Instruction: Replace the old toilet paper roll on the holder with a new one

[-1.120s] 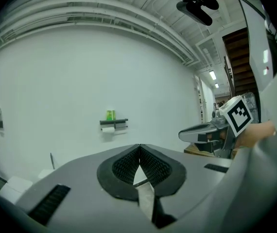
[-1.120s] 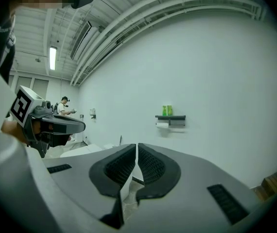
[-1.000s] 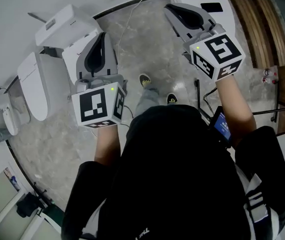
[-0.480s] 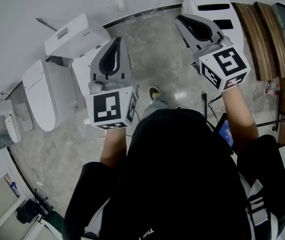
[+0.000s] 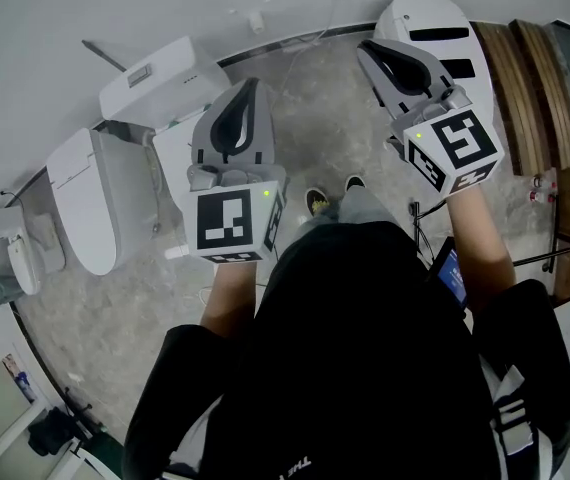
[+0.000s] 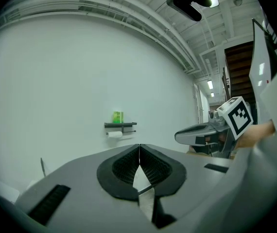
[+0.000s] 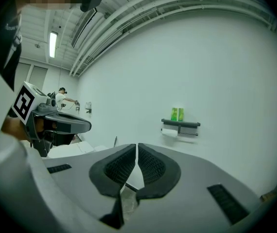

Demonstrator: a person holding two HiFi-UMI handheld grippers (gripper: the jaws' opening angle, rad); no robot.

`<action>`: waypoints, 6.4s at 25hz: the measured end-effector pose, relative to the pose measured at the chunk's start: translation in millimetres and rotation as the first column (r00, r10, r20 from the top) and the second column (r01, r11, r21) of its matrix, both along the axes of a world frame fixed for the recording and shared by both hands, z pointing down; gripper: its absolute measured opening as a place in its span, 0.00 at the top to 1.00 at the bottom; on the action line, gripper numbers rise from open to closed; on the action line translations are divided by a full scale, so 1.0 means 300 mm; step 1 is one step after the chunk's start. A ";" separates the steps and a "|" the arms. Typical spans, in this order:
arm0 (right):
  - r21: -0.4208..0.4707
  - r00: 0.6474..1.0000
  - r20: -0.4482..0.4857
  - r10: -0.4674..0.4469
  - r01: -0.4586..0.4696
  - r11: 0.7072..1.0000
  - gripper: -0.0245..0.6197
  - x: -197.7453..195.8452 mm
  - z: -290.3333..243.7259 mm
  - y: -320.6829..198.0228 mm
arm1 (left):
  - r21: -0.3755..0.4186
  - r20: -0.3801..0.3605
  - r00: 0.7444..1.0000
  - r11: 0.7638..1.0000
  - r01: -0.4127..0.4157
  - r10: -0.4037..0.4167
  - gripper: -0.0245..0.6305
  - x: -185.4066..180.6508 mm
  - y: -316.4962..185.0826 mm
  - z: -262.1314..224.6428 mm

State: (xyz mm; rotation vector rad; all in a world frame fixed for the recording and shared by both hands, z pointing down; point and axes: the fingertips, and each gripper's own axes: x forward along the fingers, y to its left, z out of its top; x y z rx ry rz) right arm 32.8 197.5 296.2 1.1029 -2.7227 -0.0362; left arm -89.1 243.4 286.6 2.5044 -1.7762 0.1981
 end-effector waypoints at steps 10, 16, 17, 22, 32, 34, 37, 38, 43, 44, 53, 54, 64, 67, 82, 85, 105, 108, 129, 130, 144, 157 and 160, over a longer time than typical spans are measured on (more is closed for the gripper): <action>0.004 1.000 -0.005 -0.019 0.019 1.000 0.92 -0.054 -0.008 -0.069 | 0.007 -0.001 1.000 1.000 0.023 -0.023 0.93 -0.066 -0.076 -0.009; -0.002 0.999 0.008 -0.036 0.036 0.999 0.92 -0.049 0.012 -0.154 | -0.005 0.017 0.999 1.000 0.027 -0.027 0.93 -0.048 -0.157 0.010; -0.001 0.999 0.009 -0.037 0.037 0.999 0.92 -0.044 0.013 -0.174 | -0.006 0.020 0.999 1.000 0.025 -0.025 0.93 -0.040 -0.176 0.011; 0.004 0.999 0.024 -0.035 0.034 0.999 0.92 0.006 0.023 -0.306 | -0.011 0.040 0.999 1.000 0.012 -0.012 0.93 0.022 -0.307 0.023; -0.015 0.996 0.075 -0.039 0.041 0.999 0.92 0.124 0.019 -0.653 | -0.012 0.048 0.999 1.000 0.001 0.000 0.93 0.177 -0.649 0.005; -0.016 0.995 0.084 -0.049 0.051 0.999 0.92 0.133 0.018 -0.706 | -0.011 0.052 0.999 1.000 0.013 -0.013 0.93 0.186 -0.701 0.004; -0.012 0.993 0.091 -0.074 0.075 0.997 0.92 0.143 0.013 -0.767 | -0.012 0.061 0.998 0.999 0.037 -0.036 0.93 0.198 -0.765 0.002; -0.012 0.992 0.092 -0.083 0.085 0.996 0.92 0.146 0.015 -0.784 | -0.015 0.064 0.997 0.999 0.044 -0.043 0.93 0.202 -0.783 0.004; -0.016 0.986 0.118 -0.121 0.124 0.992 0.92 0.170 0.026 -0.877 | -0.015 0.085 0.993 0.997 0.081 -0.079 0.93 0.223 -0.873 0.018; -0.016 0.984 0.126 -0.129 0.132 0.991 0.92 0.176 0.024 -0.891 | -0.012 0.090 0.992 0.996 0.086 -0.085 0.93 0.232 -0.887 0.015; -0.021 0.969 0.180 -0.168 0.174 0.984 0.92 0.211 0.004 -0.950 | -0.036 0.135 0.985 0.993 0.115 -0.109 0.93 0.286 -0.947 0.006; -0.025 0.969 0.183 -0.168 0.176 0.984 0.92 0.212 0.011 -0.952 | -0.036 0.140 0.985 0.993 0.109 -0.103 0.93 0.289 -0.952 0.011; -0.033 0.974 0.163 -0.155 0.162 0.986 0.92 0.173 0.041 -1.021 | -0.021 0.136 0.989 0.998 0.058 -0.054 0.93 0.267 -1.063 0.027; -0.033 0.976 0.152 -0.156 0.163 0.986 0.92 0.149 0.048 -1.086 | -0.012 0.129 0.990 0.998 0.059 -0.057 0.93 0.235 -1.132 0.031; -0.066 0.987 0.107 -0.121 0.129 0.989 0.92 -0.093 0.100 -1.455 | -0.071 0.425 0.901 0.996 -0.057 0.082 0.93 0.038 -1.578 0.166; -0.064 0.990 0.101 -0.098 0.104 0.992 0.92 -0.106 0.093 -1.513 | -0.073 0.484 0.867 0.993 -0.092 0.116 0.93 0.022 -1.650 0.177; -0.082 1.000 0.030 0.002 0.000 0.997 0.92 -0.167 0.173 -1.646 | -0.126 0.867 0.450 0.967 -0.223 0.216 0.54 -0.011 -1.813 0.349; -0.081 1.000 0.017 0.001 0.001 0.997 0.92 -0.181 0.174 -1.647 | -0.124 0.884 0.421 0.970 -0.210 0.204 0.54 -0.011 -1.829 0.364; -0.085 0.999 0.004 -0.047 0.047 0.995 0.92 -0.221 0.183 -1.710 | -0.127 0.946 0.279 0.981 -0.148 0.165 0.59 -0.028 -1.907 0.401; -0.088 0.999 0.005 -0.047 0.048 0.995 0.92 -0.221 0.188 -1.711 | -0.125 0.950 0.268 0.981 -0.151 0.162 0.59 -0.028 -1.906 0.403; -0.089 0.998 0.007 -0.069 0.069 0.994 0.92 -0.233 0.193 -1.713 | -0.080 0.960 0.264 0.995 -0.064 0.094 0.59 -0.172 -1.880 0.372; -0.102 0.990 0.015 -0.141 0.141 0.985 0.92 -0.311 0.204 -1.709 | -0.145 0.916 0.390 0.984 0.100 0.095 0.59 -0.457 -1.802 0.369; -0.098 0.987 0.019 -0.158 0.159 0.982 0.92 -0.332 0.200 -1.705 | -0.179 0.841 0.537 0.972 0.149 0.072 0.59 -0.544 -1.782 0.335</action>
